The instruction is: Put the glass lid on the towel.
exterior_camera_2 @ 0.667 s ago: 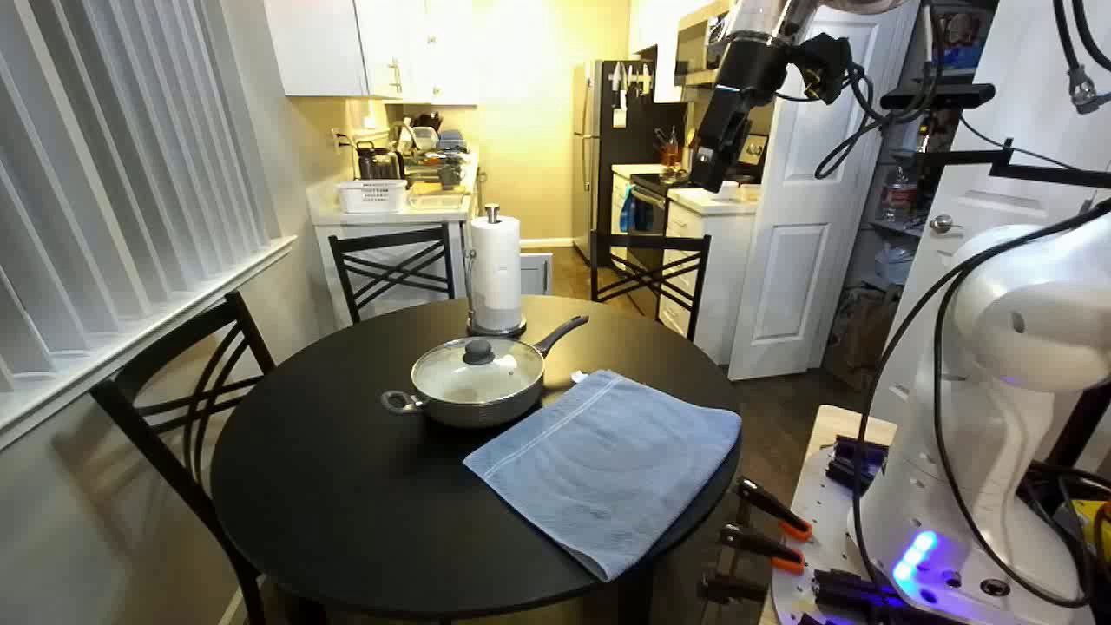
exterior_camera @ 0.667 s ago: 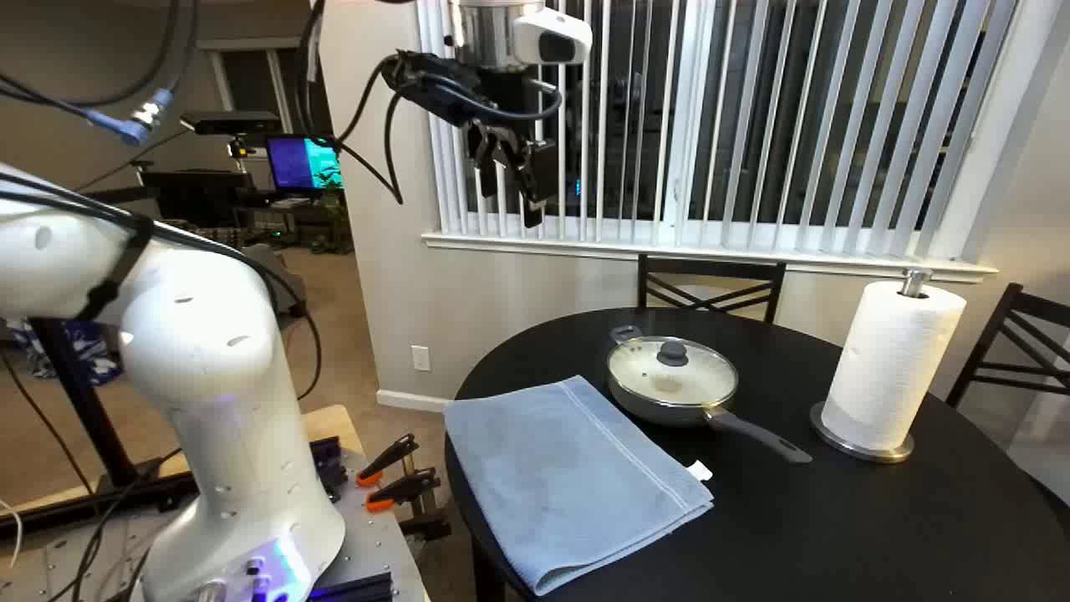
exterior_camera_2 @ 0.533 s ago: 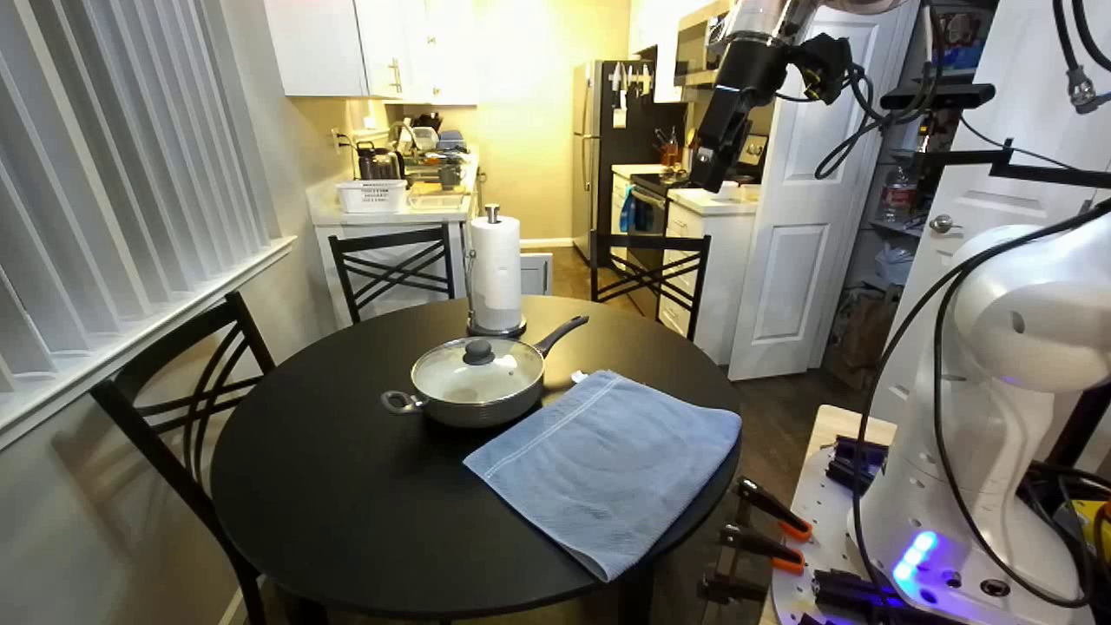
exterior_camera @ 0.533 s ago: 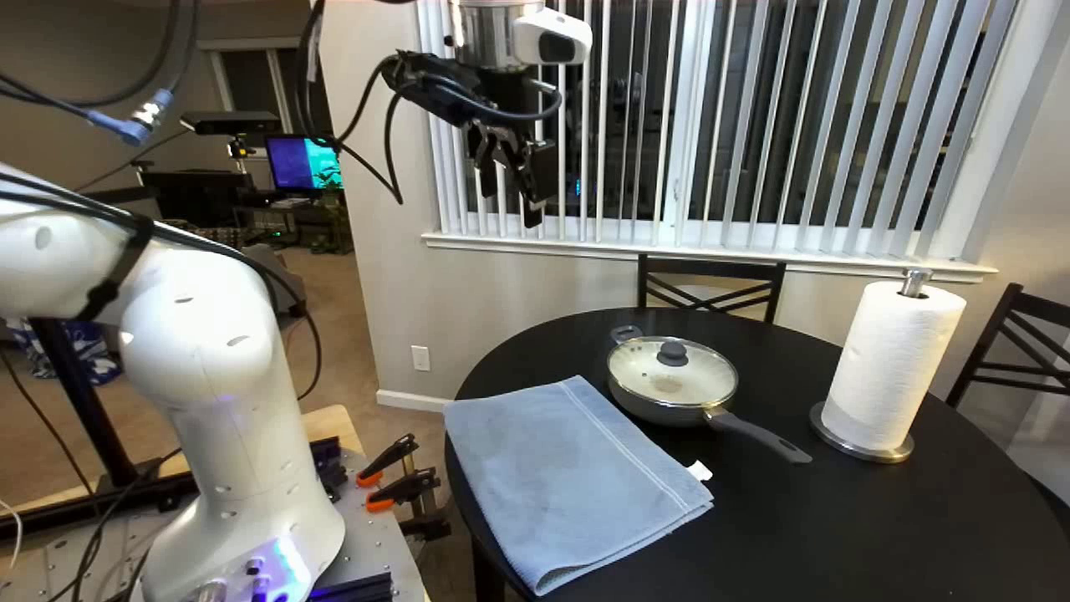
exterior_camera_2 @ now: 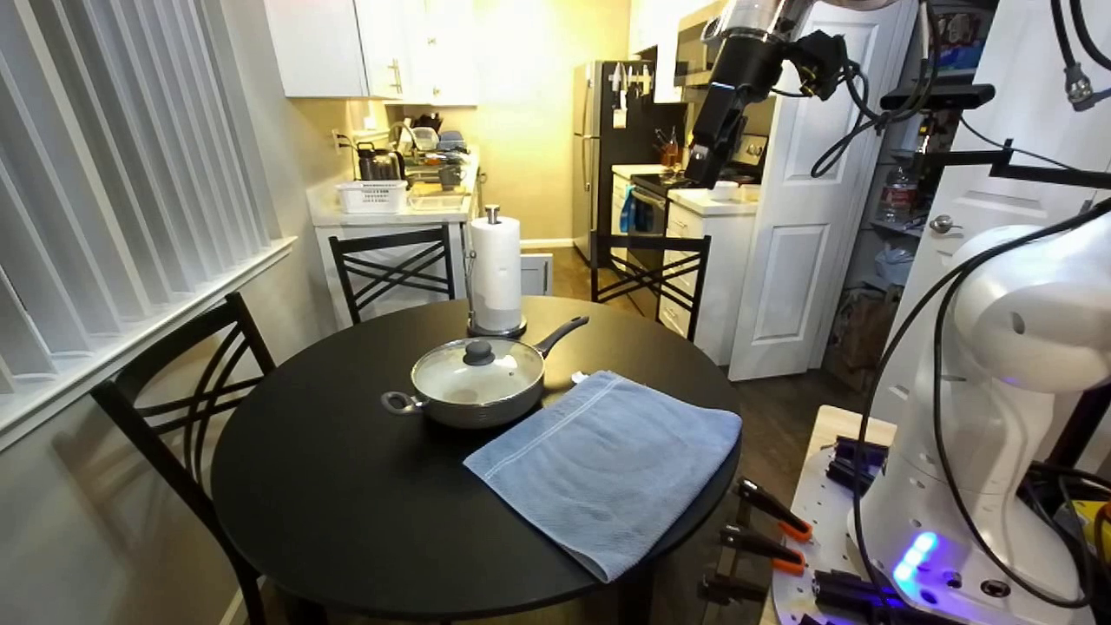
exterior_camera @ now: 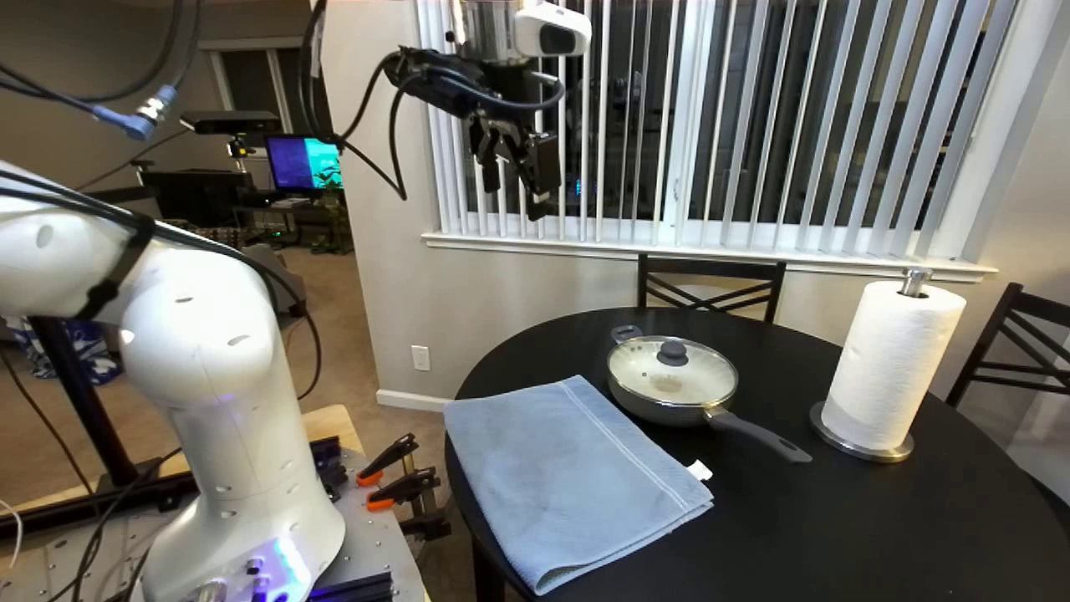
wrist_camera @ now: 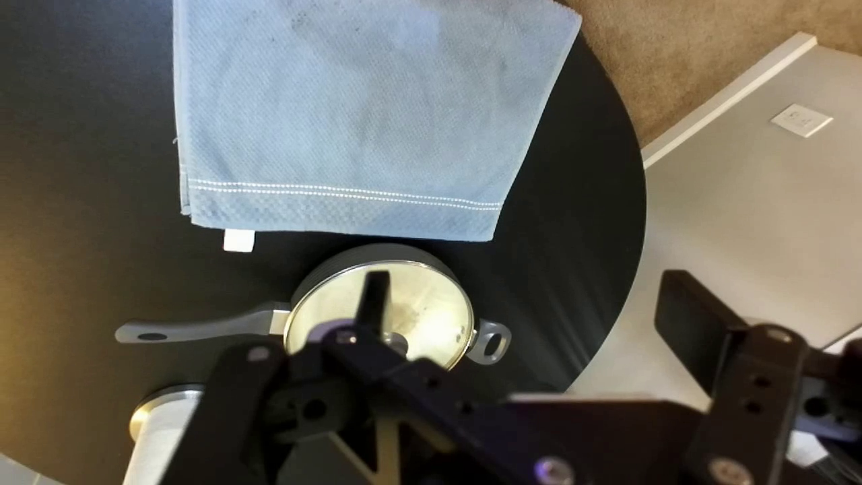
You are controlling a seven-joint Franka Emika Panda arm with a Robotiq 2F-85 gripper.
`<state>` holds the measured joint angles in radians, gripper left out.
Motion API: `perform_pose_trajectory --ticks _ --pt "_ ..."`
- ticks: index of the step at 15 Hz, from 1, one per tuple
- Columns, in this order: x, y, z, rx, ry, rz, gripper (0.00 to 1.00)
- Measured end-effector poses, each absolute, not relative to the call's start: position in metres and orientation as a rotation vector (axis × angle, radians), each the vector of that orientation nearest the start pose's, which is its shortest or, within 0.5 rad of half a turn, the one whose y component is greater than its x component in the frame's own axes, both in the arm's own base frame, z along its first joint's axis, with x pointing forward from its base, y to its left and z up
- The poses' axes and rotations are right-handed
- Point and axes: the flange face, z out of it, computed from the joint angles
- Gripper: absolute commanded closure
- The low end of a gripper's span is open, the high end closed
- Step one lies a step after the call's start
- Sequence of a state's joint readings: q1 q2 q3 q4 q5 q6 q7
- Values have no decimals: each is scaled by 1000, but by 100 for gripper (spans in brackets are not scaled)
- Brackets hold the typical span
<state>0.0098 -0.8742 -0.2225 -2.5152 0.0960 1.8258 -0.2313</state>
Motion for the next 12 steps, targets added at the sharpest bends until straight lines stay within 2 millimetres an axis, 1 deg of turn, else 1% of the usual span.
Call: perform_pose_trajectory --ticks 2,4,5,6,8,10,12 --pt "319 -51 569 -2928 -163 -365 0" --pt "351 -25 572 -2964 -240 -452 0" --pt "370 -13 567 -2985 -266 -480 0" --pt "389 -5 558 -3008 -279 -492 0" --pt "425 2 532 -3048 -267 -462 0" --pt "459 -2 498 -3088 -223 -386 0" --pt "485 -10 463 -3118 -179 -278 0"
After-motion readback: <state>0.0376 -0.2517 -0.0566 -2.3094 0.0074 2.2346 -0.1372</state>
